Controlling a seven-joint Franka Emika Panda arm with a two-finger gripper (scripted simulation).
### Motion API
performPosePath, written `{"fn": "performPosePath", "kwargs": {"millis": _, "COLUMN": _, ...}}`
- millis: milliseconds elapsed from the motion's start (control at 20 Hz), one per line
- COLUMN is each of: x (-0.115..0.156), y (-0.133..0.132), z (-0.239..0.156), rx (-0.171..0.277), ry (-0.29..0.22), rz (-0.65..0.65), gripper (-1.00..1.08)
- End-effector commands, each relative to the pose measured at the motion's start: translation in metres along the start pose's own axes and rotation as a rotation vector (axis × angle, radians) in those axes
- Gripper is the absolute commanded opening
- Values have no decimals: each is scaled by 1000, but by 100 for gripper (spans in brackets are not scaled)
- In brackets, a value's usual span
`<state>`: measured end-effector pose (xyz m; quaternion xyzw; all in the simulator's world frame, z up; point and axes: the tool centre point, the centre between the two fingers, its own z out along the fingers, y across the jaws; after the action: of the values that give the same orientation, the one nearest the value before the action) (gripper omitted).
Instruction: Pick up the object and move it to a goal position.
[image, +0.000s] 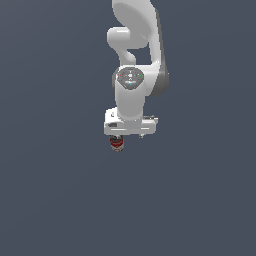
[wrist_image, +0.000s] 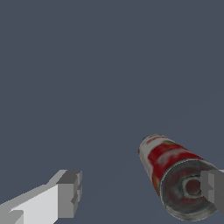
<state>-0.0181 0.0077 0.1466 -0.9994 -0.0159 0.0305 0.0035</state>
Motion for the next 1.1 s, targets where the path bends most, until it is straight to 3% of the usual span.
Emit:
{"fn": "performPosePath", "kwargs": {"millis": 0, "x": 0, "y": 0, "z": 0, "rx": 0, "ry": 0, "rz": 0, "gripper": 100}}
{"fn": "performPosePath", "kwargs": {"millis": 450, "x": 1, "y": -2, "z": -9, "rx": 30, "ry": 21, "rz": 27, "gripper": 100}}
{"fn": "performPosePath", "kwargs": {"millis": 1050, "x": -7, "y": 14, "z": -1, "rx": 19, "ry": 32, "rz": -22, "gripper": 100}}
